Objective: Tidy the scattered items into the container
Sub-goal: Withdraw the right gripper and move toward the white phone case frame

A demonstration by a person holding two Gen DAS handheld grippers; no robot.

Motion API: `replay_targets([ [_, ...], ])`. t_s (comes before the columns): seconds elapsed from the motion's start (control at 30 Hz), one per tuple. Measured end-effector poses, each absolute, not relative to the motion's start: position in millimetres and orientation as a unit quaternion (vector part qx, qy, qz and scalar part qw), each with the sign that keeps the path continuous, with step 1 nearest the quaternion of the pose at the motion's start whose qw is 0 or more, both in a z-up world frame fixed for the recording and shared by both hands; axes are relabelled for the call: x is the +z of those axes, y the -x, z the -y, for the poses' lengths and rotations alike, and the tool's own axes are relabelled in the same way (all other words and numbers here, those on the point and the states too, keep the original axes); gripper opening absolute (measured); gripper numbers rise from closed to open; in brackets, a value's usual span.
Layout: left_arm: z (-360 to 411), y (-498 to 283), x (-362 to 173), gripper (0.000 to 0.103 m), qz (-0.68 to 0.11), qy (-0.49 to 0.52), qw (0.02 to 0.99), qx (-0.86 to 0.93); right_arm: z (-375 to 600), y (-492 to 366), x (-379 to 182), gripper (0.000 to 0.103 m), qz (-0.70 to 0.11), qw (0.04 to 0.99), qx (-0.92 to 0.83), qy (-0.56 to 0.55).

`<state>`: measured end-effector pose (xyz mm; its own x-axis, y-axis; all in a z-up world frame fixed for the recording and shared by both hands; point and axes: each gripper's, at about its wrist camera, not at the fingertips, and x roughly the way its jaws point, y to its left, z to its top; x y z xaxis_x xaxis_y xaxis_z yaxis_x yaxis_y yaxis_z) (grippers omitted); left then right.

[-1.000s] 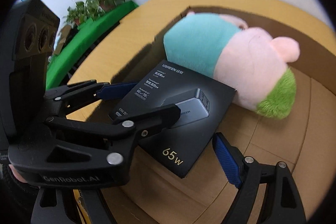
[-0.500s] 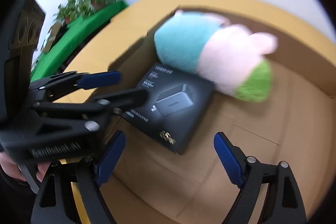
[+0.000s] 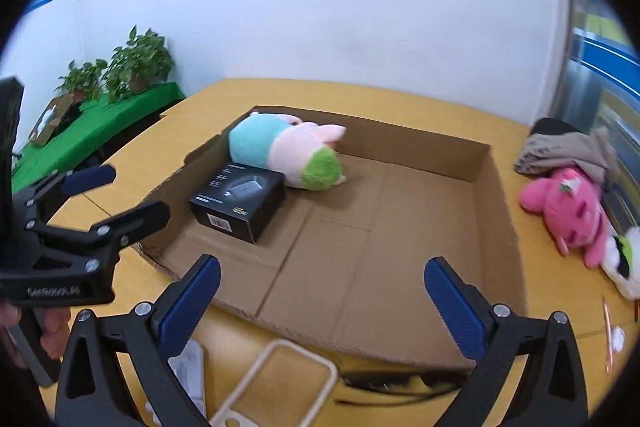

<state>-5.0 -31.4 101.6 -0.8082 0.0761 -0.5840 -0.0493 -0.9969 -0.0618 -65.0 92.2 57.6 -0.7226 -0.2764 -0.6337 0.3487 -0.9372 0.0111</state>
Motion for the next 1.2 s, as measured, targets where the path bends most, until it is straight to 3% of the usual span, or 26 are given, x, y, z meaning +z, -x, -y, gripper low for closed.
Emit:
replay_targets([
  [0.3, 5, -23, 110, 0.102, 0.026, 0.303, 0.055, 0.951, -110, 40, 65, 0.102, -0.046, 0.165, -0.933, -0.316],
  [0.37, 1, -26, 112, 0.087, 0.024, 0.303, 0.055, 0.951, -115, 37, 66, 0.102, -0.045, 0.163, -0.935, -0.311],
  [0.4, 0, -25, 111, 0.065, 0.027, 0.310, 0.060, 0.948, -116, 36, 66, 0.101, -0.045, 0.163, -0.935, -0.312],
  [0.47, 1, -22, 107, 0.032, 0.043, 0.330, 0.070, 0.940, -120, 32, 66, 0.099, -0.042, 0.165, -0.936, -0.309],
  [0.53, 3, -19, 101, 0.030, 0.056, 0.345, 0.069, 0.934, -122, 29, 67, 0.080, -0.041, 0.169, -0.936, -0.307],
  [0.57, 2, -21, 101, 0.030, 0.055, 0.343, 0.064, 0.936, -122, 28, 67, 0.052, -0.042, 0.175, -0.933, -0.311],
  [0.6, 2, -23, 101, 0.038, 0.054, 0.338, 0.059, 0.938, -122, 29, 66, 0.024, -0.043, 0.181, -0.930, -0.318],
  [0.63, 1, -25, 101, 0.060, 0.052, 0.336, 0.056, 0.939, -122, 29, 64, 0.013, -0.043, 0.183, -0.927, -0.324],
  [0.67, 0, -26, 102, 0.073, 0.050, 0.332, 0.052, 0.940, -122, 29, 62, 0.009, -0.042, 0.183, -0.927, -0.325],
  [0.7, 0, -28, 102, 0.092, 0.047, 0.327, 0.045, 0.943, -122, 28, 61, 0.009, -0.039, 0.182, -0.927, -0.324],
  [0.73, -1, -32, 104, 0.098, 0.042, 0.315, 0.035, 0.947, -122, 27, 60, 0.009, -0.038, 0.182, -0.928, -0.324],
  [0.77, -1, -35, 106, 0.098, 0.040, 0.308, 0.035, 0.950, -122, 27, 59, 0.009, -0.038, 0.179, -0.928, -0.324],
  [0.83, -2, -38, 106, 0.100, 0.037, 0.305, 0.047, 0.950, -123, 28, 58, 0.021, -0.034, 0.172, -0.929, -0.327],
  [0.9, -3, -38, 106, 0.101, 0.033, 0.307, 0.046, 0.950, -124, 30, 57, 0.080, -0.024, 0.175, -0.926, -0.332],
  [0.93, -4, -39, 105, 0.101, 0.031, 0.309, 0.045, 0.950, -124, 28, 56, 0.086, -0.024, 0.173, -0.928, -0.329],
  [1.2, -9, -42, 101, 0.101, 0.029, 0.316, 0.051, 0.947, -124, 28, 49, 0.085, -0.025, 0.178, -0.922, -0.342],
])
